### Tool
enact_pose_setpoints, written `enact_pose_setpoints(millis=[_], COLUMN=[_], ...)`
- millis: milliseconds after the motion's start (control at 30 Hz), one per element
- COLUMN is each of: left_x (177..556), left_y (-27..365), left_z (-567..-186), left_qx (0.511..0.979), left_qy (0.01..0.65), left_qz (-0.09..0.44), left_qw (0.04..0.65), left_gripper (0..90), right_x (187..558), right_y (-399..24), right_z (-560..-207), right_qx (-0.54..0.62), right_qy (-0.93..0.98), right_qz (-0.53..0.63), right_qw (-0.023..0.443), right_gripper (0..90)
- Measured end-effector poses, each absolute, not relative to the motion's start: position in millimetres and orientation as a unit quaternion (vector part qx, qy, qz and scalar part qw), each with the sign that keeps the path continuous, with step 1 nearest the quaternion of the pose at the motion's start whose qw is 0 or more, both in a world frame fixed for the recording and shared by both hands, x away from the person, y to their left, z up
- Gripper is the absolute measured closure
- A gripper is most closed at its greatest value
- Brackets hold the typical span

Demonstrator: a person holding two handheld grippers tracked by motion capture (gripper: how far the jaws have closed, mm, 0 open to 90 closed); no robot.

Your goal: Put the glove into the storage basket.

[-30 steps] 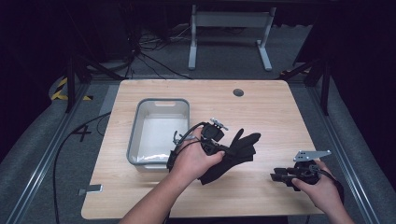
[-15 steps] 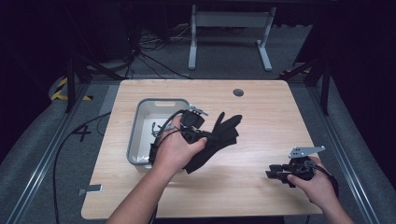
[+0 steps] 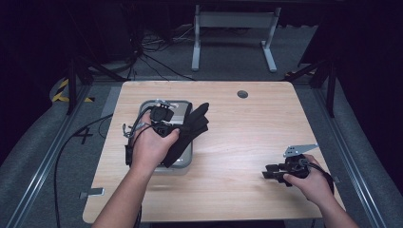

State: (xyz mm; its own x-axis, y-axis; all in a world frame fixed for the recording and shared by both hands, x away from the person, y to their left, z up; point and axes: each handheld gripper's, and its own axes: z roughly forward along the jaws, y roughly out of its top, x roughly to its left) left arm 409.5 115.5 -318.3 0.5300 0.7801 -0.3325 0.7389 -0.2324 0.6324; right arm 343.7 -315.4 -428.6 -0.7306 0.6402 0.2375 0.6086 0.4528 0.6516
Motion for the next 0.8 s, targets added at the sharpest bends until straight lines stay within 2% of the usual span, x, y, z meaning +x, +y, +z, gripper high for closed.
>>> enact_pose_setpoints(millis=[300, 800], left_x=[424, 446], left_y=[135, 138], left_z=[-325, -360], left_qx=[0.764, 0.733], left_qy=[0.516, 0.578], left_qz=[0.048, 0.068], left_qw=[0.383, 0.351], left_gripper=[65.9, 65.8], right_x=[342, 337], right_y=[-317, -318], right_z=[-430, -432], right_qx=[0.37, 0.377], right_qy=[0.85, 0.848], right_qz=[0.373, 0.372], right_qw=[0.021, 0.022], right_gripper=[62.4, 61.4])
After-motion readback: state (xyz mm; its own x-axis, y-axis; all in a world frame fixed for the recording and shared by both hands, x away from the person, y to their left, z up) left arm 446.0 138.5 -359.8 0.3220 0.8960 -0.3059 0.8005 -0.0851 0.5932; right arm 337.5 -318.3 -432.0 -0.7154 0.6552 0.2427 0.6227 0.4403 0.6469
